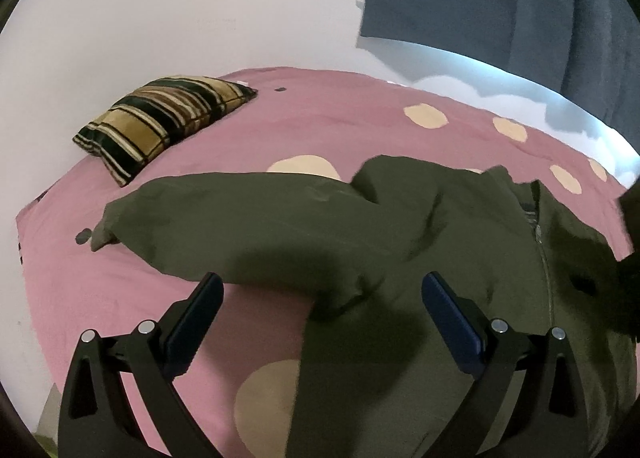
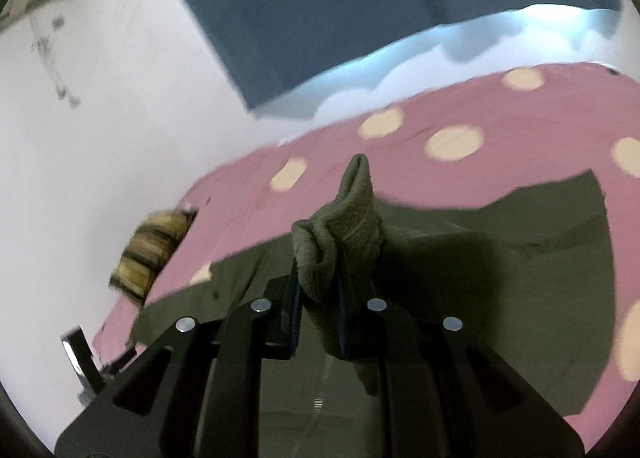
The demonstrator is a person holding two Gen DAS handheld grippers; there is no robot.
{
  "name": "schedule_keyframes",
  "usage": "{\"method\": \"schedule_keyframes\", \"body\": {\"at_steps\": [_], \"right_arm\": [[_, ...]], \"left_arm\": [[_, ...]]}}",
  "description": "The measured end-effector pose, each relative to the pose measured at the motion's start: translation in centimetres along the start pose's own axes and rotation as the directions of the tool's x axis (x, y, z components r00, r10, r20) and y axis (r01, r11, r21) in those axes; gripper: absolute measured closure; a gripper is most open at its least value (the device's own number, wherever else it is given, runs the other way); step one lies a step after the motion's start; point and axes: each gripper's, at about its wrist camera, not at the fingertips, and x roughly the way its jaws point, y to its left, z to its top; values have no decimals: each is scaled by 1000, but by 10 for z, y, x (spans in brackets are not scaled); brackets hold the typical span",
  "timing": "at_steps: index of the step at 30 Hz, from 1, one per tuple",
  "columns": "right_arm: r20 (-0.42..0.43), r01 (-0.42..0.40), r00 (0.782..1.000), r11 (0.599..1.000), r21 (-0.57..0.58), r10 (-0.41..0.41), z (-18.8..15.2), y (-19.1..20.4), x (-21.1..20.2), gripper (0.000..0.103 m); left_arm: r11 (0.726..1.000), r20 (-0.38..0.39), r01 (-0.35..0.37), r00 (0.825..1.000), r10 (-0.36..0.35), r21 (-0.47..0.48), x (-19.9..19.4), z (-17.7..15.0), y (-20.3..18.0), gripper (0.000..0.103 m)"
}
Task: Fold small clothes
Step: 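Lift the cuff with the right gripper and fold the sleeve across the jacket body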
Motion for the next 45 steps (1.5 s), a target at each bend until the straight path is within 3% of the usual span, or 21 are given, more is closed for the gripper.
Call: {"method": "schedule_keyframes", "body": {"at_steps": [8, 13, 16, 18, 20, 22, 25, 30, 31, 33, 35, 37, 39, 41, 45], "right_arm": [[-194, -28, 981, 991, -133, 2, -50, 78, 90, 89], [-243, 7, 968, 974, -227, -64, -74, 106, 129, 88], [-301, -20, 952, 968, -251, -59, -88, 112, 144, 82], [-340, -55, 940, 967, -250, -34, -96, 115, 149, 73], [-407, -149, 912, 967, -206, 54, -103, 118, 156, 52], [-460, -222, 877, 966, -133, 138, -105, 114, 153, 52], [-451, -276, 870, 954, -114, 198, -98, 103, 127, 49], [-263, -179, 953, 981, -74, 154, -60, 25, 42, 41], [-195, -102, 977, 993, -53, 90, -51, -4, 19, 41], [-112, 21, 994, 1000, 6, -20, -40, -48, -11, 41], [-83, 180, 982, 977, 115, -172, -36, -104, -36, 41], [-108, 253, 966, 946, 201, -236, -42, -146, -45, 41], [-150, 241, 967, 933, 267, -207, -53, -176, -46, 44], [-196, 202, 970, 930, 308, -145, -68, -189, -37, 65], [-245, 172, 965, 938, 302, -97, -83, -197, -21, 80]], "left_arm": [[999, -5, -11, 1000, 11, -39, 2, 4, 12, 4], [999, -12, -6, 1000, 6, -36, 4, 3, 10, 4], [1000, -14, -3, 1000, 3, -28, 6, 1, 9, 4], [1000, -20, -1, 1000, 0, -22, 7, 0, 7, 4], [1000, -27, 2, 1000, -2, -16, 9, -2, 5, 4], [1000, -33, 5, 999, -5, -7, 10, -4, 3, 4], [1000, -34, 10, 999, -10, -1, 10, -5, 1, 4], [1000, -35, 17, 999, -17, -1, 12, -7, 0, 4], [1000, -38, 17, 999, -17, 0, 13, -7, -1, 4], [1000, -43, 20, 999, -20, 2, 14, -8, -4, 4], [1000, -47, 21, 999, -21, 5, 15, -10, -7, 4], [1000, -54, 28, 998, -27, 14, 16, -12, -11, 4], [999, -55, 27, 998, -26, 23, 16, -14, -15, 4], [999, -58, 26, 998, -24, 30, 16, -16, -17, 4], [999, -67, 27, 997, -24, 39, 18, -19, -20, 4]]}}
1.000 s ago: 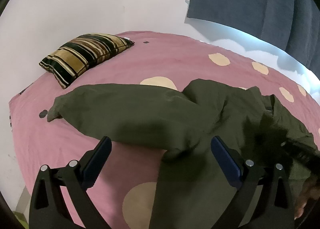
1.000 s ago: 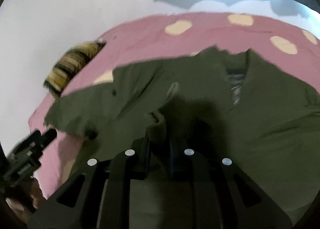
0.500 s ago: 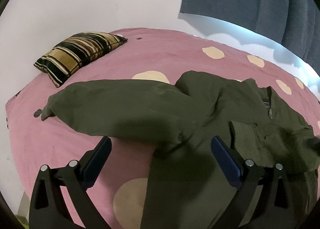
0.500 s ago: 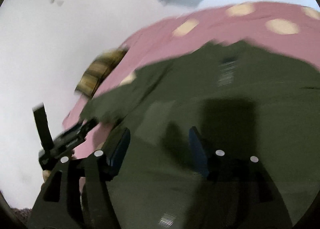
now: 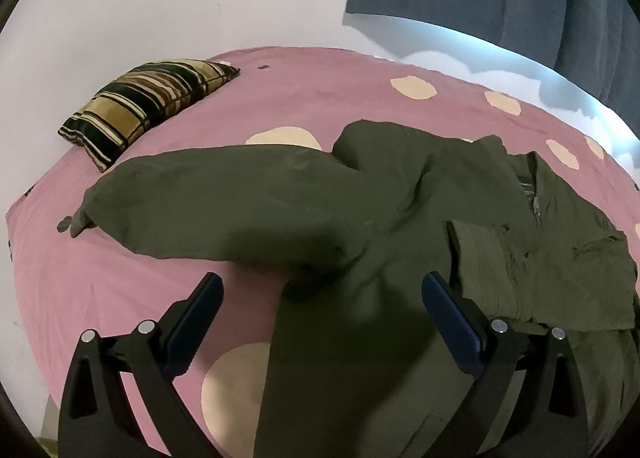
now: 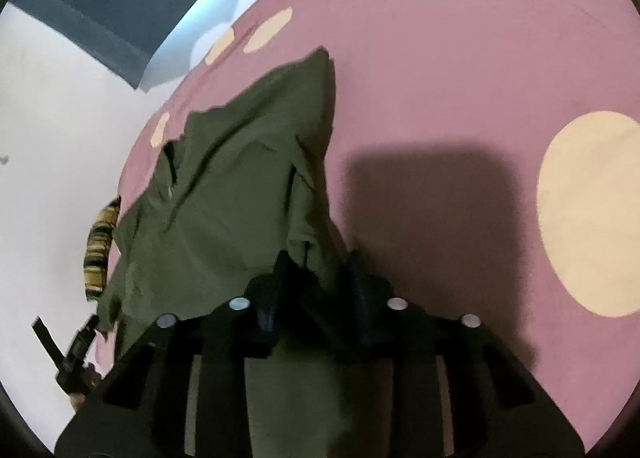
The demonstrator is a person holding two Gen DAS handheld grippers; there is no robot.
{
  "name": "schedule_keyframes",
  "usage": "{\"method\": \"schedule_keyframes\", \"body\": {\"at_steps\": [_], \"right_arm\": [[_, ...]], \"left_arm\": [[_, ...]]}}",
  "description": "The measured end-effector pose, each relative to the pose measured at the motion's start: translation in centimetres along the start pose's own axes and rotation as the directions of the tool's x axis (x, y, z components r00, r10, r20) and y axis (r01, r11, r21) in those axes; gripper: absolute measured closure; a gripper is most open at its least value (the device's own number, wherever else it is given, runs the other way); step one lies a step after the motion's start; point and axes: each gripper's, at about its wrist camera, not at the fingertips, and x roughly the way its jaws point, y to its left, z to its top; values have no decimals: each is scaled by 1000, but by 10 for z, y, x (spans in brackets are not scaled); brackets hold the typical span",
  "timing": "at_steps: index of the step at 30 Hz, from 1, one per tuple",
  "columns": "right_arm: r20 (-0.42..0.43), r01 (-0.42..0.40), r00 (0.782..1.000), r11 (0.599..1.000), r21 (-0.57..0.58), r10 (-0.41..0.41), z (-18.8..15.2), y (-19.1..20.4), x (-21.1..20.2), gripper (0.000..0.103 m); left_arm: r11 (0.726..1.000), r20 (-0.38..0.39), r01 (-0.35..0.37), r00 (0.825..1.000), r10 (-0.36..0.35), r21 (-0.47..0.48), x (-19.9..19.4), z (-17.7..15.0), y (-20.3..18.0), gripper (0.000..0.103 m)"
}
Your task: Fold small clothes
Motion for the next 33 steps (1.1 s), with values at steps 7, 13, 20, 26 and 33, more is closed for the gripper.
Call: {"method": "schedule_keyframes", "body": {"at_steps": [7, 13, 20, 26, 33], "right_arm": [[13, -35, 999, 999, 6, 35, 0, -11, 4, 90], [30, -30, 999, 999, -29, 30, 1, -4, 2, 84], [40, -27, 999, 1000, -14, 28, 2, -5, -7, 73], [72, 46, 997, 997, -65, -41, 1, 8, -13, 59], [72, 52, 996, 995, -90, -46, -1, 17, -11, 56]], "left_arm": [[1000, 6, 7, 1000, -7, 1, -1, 0, 1, 4], [1000, 21, 12, 1000, -12, 0, -6, 0, 0, 4], [998, 2, 27, 1000, -27, -61, -5, 2, 27, 4], [986, 31, 43, 999, -39, -164, -8, 6, 82, 4], [903, 31, 131, 991, -130, -409, 3, 0, 165, 4]]}}
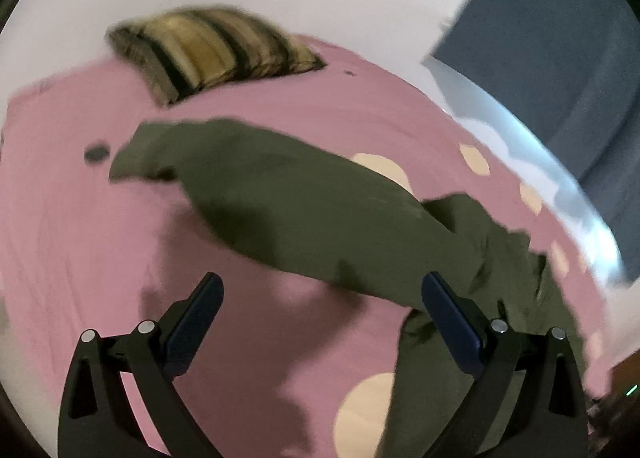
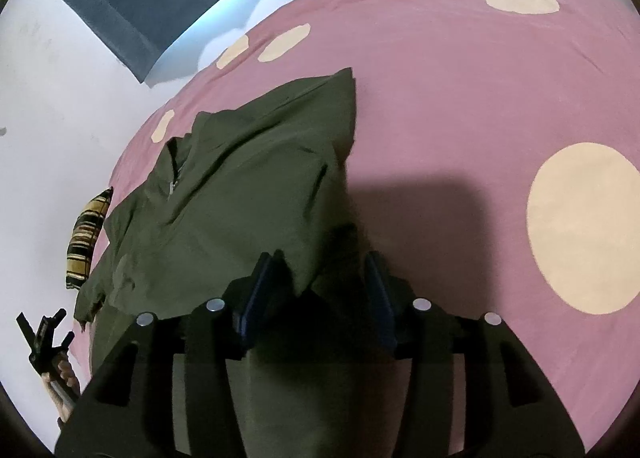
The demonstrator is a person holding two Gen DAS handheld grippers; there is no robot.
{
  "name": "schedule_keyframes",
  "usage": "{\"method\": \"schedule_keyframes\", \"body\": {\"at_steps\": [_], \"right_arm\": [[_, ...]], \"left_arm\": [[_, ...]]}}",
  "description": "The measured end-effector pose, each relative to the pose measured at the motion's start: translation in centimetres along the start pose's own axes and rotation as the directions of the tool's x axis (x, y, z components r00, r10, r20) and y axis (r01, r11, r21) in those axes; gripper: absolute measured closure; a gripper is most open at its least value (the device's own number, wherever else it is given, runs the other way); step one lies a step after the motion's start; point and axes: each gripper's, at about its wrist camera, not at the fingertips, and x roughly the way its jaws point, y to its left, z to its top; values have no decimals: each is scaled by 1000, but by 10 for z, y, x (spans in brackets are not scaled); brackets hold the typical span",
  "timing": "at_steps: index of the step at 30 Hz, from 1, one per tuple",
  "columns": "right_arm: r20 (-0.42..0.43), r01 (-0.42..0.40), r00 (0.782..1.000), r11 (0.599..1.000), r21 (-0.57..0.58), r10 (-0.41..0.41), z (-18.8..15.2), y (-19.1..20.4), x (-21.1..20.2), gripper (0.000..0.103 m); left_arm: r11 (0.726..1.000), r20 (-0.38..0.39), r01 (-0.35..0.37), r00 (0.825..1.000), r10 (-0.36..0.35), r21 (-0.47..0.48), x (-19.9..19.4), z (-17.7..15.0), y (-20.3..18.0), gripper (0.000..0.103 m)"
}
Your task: Fold small clothes
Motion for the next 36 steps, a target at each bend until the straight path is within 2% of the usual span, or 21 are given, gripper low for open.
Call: {"method": "schedule_keyframes", "body": {"at_steps": [4, 10, 16, 23, 24, 26, 27, 28, 30, 32, 34, 36], "right_arm": [[2, 10, 1000, 1000, -11, -10, -1, 5, 0, 52], [6, 21, 1000, 1000, -15, -21, -5, 8, 1, 50], [6, 34, 999, 999, -14, -34, -7, 10, 4, 46], [11, 45, 999, 999, -6, -45, -9, 12, 8, 42], [12, 45, 999, 999, -5, -45, -8, 12, 8, 42], [16, 46, 999, 999, -2, -46, -9, 13, 10, 41], [18, 47, 999, 999, -1, -47, -9, 13, 10, 41], [19, 48, 999, 999, -1, -48, -8, 13, 11, 40], [22, 48, 999, 999, -1, -48, -8, 13, 12, 40], [27, 44, 999, 999, 3, -44, -7, 13, 12, 40], [27, 39, 999, 999, 7, -39, -7, 11, 12, 40], [30, 35, 999, 999, 11, -36, -8, 10, 10, 40]], "left_arm": [[989, 2, 55, 998, -55, -135, 7, 11, 41, 4], [944, 17, 131, 991, -132, -302, 27, 31, 87, 4], [904, 15, 146, 988, -153, -401, 56, 52, 114, 4], [870, 12, 153, 986, -167, -469, 72, 73, 125, 7], [867, 7, 151, 986, -168, -475, 73, 73, 127, 10], [867, -12, 165, 981, -193, -470, 76, 74, 127, 59], [869, -52, 177, 973, -225, -461, 83, 75, 125, 70], [869, -68, 169, 972, -226, -464, 86, 75, 126, 91], [881, -94, 132, 977, -194, -454, 89, 74, 123, 98], [909, -89, 101, 985, -150, -405, 83, 77, 114, 101], [946, -57, 62, 995, -84, -320, 67, 84, 93, 102], [971, -16, 46, 999, -51, -235, 49, 89, 68, 102]]}}
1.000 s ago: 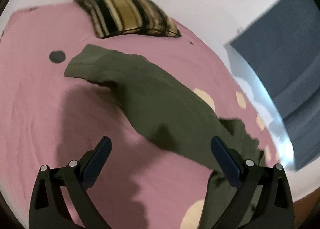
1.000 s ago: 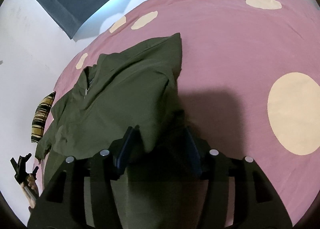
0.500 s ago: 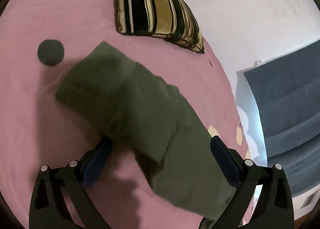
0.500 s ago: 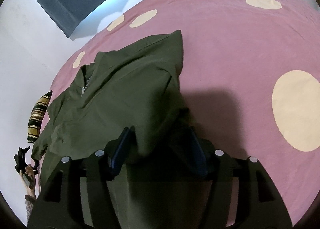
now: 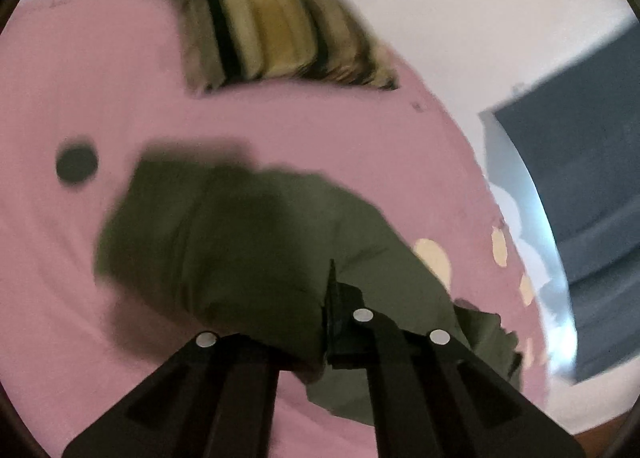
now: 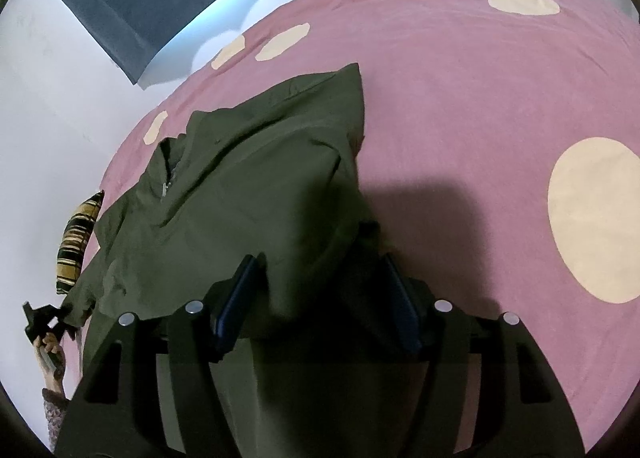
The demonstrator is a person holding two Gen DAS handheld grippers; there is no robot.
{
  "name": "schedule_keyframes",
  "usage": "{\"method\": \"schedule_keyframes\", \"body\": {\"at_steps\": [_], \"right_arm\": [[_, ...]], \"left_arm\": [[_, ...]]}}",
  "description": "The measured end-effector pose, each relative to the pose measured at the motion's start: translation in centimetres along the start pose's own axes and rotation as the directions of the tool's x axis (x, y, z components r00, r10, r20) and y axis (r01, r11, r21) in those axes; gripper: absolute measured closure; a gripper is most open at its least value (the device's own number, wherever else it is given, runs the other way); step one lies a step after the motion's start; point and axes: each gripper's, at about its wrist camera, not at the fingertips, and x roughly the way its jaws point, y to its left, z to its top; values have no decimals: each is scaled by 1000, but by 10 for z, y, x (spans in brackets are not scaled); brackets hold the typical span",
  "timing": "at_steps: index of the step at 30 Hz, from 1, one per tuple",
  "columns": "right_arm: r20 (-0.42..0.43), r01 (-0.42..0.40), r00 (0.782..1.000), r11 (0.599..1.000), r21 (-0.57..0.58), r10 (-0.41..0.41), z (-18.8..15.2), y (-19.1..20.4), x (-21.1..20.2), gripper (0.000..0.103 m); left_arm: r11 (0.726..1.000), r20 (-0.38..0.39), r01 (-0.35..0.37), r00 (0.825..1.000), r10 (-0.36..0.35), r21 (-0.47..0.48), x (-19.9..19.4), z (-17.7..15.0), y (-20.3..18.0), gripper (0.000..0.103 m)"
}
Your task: Fold small clothes
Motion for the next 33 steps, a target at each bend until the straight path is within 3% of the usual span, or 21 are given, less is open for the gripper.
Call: {"method": "schedule_keyframes", "body": {"at_steps": [4, 6, 8, 11, 12, 14, 15, 19, 21, 25, 30, 33], "right_arm": [[5, -1, 1000, 1000, 1, 1, 1, 0, -1, 40], [5, -3, 1000, 1000, 3, 3, 1, 0, -2, 40], [8, -7, 1000, 1000, 7, 7, 1, -1, -3, 40], [15, -11, 1000, 1000, 6, 11, 2, 1, -6, 40], [17, -15, 1000, 1000, 8, 15, 2, 1, -8, 40], [21, -20, 1000, 1000, 10, 20, 3, 3, -10, 40], [22, -22, 1000, 1000, 10, 22, 3, 3, -10, 40], [19, -31, 999, 999, 16, 31, 2, 2, -10, 40], [17, -36, 999, 999, 18, 36, 1, 2, -10, 40], [13, -38, 999, 999, 19, 38, 1, 4, -8, 40], [9, -41, 999, 999, 25, 41, 3, 5, -8, 40], [11, -43, 999, 999, 28, 43, 3, 5, -9, 40]], "left_arm": [[985, 82, 31, 996, -45, 169, -34, -8, -68, 102], [964, 87, 82, 990, -108, 252, -48, -19, -111, 102], [935, 99, 89, 986, -131, 343, -56, -34, -152, 102], [856, 108, 97, 979, -175, 508, -68, -75, -221, 102], [810, 93, 100, 978, -186, 577, -69, -99, -250, 102], [760, 69, 111, 977, -201, 641, -68, -126, -278, 102], [716, 52, 114, 977, -205, 688, -65, -149, -298, 102], [593, 3, 106, 984, -178, 798, -38, -221, -343, 102], [544, -31, 101, 990, -136, 833, -18, -252, -357, 102], [416, -19, 31, 999, -34, 909, 16, -302, -368, 101], [306, -41, 32, 999, 24, 952, 29, -351, -364, 98], [228, -9, 7, 1000, 7, 974, 23, -376, -353, 70]]}}
